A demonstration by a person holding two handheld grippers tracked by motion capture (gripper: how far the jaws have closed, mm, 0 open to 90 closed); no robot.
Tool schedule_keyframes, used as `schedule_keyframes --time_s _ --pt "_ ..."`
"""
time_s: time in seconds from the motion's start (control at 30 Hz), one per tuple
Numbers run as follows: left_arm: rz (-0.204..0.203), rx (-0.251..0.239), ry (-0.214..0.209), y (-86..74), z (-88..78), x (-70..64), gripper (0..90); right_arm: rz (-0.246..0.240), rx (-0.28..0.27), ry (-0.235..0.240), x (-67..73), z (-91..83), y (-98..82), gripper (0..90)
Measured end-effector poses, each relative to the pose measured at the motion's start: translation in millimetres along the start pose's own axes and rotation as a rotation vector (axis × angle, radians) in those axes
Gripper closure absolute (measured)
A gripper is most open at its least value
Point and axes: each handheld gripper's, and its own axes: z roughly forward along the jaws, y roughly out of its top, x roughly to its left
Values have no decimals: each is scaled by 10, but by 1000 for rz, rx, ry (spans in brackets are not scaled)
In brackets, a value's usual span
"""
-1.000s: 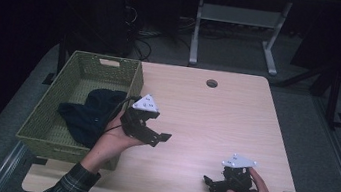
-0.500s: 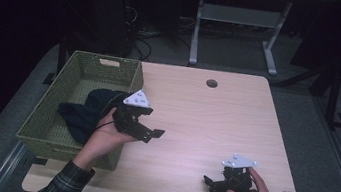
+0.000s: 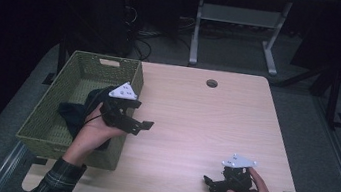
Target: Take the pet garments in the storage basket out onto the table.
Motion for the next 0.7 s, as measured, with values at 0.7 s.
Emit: schedule_keyframes --time_s 0.7 --pt "-56 -32 87 -117 -289 303 143 0 0 0 1 0 0 0"
